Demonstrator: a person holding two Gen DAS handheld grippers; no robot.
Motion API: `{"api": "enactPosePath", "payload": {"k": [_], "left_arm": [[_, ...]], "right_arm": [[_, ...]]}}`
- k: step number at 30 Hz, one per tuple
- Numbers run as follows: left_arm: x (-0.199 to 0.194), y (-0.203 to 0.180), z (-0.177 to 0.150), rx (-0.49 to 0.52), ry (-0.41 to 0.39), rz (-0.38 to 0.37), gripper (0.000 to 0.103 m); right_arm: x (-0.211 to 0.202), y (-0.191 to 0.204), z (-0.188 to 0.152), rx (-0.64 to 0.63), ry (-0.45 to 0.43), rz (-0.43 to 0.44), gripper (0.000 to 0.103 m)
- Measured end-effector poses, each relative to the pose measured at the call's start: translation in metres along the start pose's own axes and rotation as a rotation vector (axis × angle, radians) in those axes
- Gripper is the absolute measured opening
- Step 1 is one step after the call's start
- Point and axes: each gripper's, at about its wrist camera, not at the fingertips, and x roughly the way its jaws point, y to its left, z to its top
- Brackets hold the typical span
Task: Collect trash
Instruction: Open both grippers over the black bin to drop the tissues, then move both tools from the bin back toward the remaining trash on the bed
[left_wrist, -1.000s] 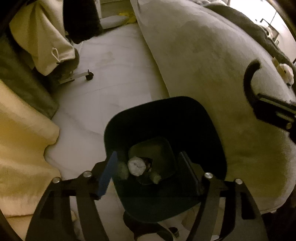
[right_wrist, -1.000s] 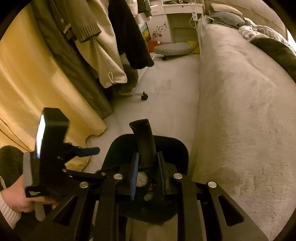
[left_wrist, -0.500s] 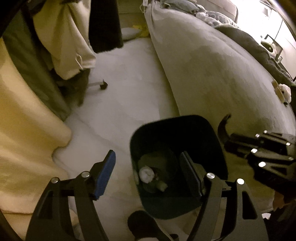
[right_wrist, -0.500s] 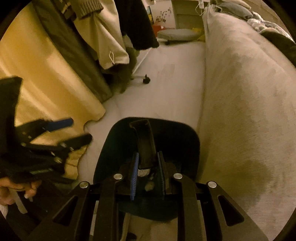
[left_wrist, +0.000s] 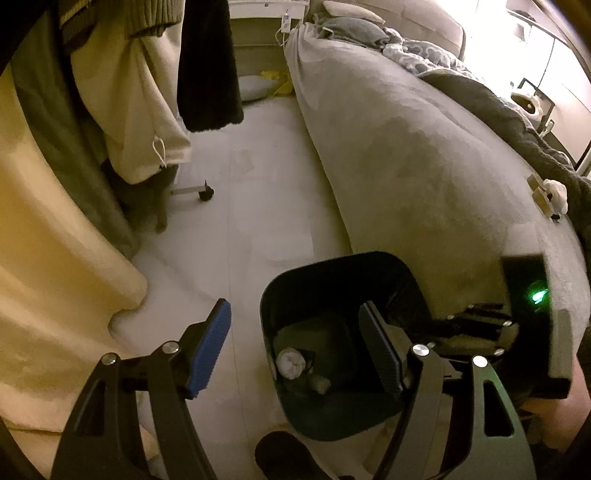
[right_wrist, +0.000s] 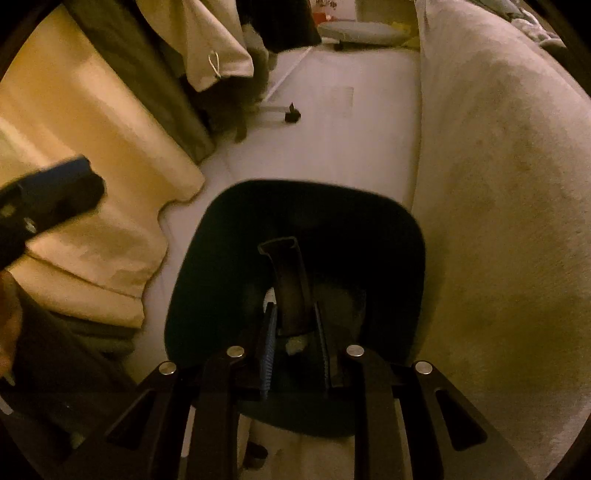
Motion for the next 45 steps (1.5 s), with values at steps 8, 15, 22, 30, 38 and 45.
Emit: {"api": "enactPosePath", "payload": {"k": [8, 15, 22, 30, 38, 45], "left_arm": [[-0.013, 0.0, 0.012, -0.013, -0.053, -0.009, 0.078], [-0.026, -0.008, 0.025, -0.016, -0.103, -0.023, 0.082], [-0.044, -0.021, 0.044, -0.018, -0.17, -0.028, 0.082], [-0.062, -0.051, 0.062, 0.014, -0.231, -0.053, 0.082], [-0.067, -0.088, 0.07, 0.086, -0.245, -0.066, 0.082], [-0.079, -0.127, 0.074, 0.201, -0.301, -0.045, 0.08]], "right_arm": [[0.011, 0.001, -0.003, -0.014, 0.057, -0.019, 0.02], [0.001, 0.0, -0.007, 0.0, 0.042, -0.02, 0.055], [-0.024, -0.001, -0.011, -0.01, -0.021, -0.009, 0.06], [-0.078, -0.014, -0.006, -0.013, -0.153, -0.014, 0.064], [-0.124, -0.042, -0.003, -0.03, -0.263, -0.085, 0.069], [-0.157, -0.092, -0.01, 0.013, -0.327, -0.16, 0.072]]}}
